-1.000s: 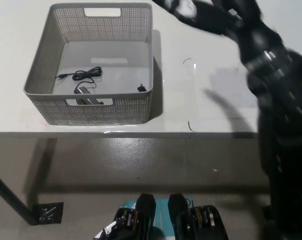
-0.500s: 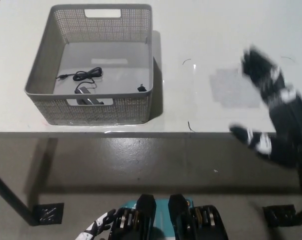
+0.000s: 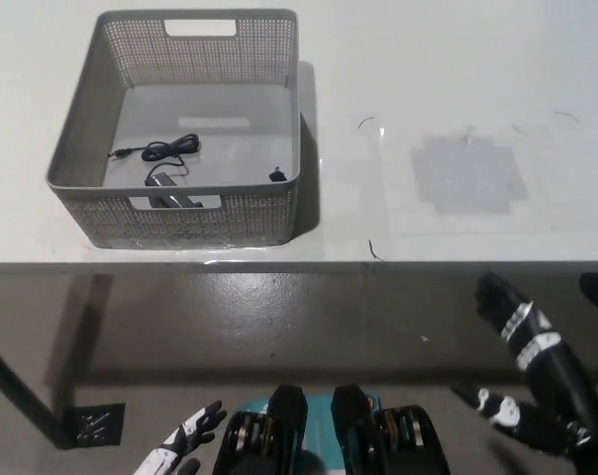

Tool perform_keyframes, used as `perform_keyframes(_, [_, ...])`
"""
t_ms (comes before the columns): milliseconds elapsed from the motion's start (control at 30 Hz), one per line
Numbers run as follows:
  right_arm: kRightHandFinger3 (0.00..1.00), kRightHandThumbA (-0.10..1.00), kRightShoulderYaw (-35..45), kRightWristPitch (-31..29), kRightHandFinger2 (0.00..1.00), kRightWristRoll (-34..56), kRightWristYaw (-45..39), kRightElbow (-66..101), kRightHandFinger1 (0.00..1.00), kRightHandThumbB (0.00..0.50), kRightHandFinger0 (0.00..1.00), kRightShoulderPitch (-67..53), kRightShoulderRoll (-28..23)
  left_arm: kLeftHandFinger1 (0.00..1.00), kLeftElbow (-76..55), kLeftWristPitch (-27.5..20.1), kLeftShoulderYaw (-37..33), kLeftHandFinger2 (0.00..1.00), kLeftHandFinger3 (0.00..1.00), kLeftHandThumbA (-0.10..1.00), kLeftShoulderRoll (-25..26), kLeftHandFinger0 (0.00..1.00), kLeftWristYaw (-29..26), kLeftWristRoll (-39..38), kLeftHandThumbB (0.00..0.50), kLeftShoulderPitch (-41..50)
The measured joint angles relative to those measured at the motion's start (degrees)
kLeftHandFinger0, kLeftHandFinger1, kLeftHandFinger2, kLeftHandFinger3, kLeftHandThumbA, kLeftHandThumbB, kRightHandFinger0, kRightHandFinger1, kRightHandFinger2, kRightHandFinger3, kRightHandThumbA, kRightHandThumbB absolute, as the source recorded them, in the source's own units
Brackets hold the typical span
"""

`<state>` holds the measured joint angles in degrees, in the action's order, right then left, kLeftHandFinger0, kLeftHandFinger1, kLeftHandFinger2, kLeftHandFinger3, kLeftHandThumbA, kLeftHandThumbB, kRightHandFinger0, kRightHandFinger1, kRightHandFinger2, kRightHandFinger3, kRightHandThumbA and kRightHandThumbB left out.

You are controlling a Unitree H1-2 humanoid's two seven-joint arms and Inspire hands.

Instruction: Use the right hand to pick up a black power cord and place it into a container on the left hand side

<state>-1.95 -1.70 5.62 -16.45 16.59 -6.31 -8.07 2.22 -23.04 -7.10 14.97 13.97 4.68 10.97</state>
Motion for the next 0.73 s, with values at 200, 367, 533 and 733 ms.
perform_keyframes(200, [1.00,1.00,-2.35,-5.33,1.00,0.27,-0.45,-10.60,1.00,0.272,1.00,-2.44,0.81,1.00,0.09,0.01,0.83,1.00,1.00,1.00,-0.22,1.00,-0.02,-0.86,0.405,-0.31])
perform_keyframes(367, [1.00,1.00,-3.77,-9.30,1.00,0.70,-1.34,-18.12,1.00,0.326,1.00,-3.03,1.45,1.00,0.28,0.01,1.53,1.00,1.00,1.00,-0.68,1.00,-0.03,-1.54,0.409,-0.54])
perform_keyframes(533, [1.00,1.00,-5.14,-12.93,1.00,0.94,-2.15,-22.78,1.00,0.352,1.00,-3.58,1.55,1.00,0.33,-0.03,2.13,1.00,1.00,1.00,-1.07,1.00,-0.07,-1.98,0.399,-0.68])
perform_keyframes(733, [1.00,1.00,-6.22,-14.19,1.00,0.94,-2.42,-23.87,1.00,0.347,1.00,-4.19,1.49,1.00,0.33,-0.16,3.29,1.00,1.00,1.00,-1.19,1.00,-0.22,-2.00,0.408,-0.45])
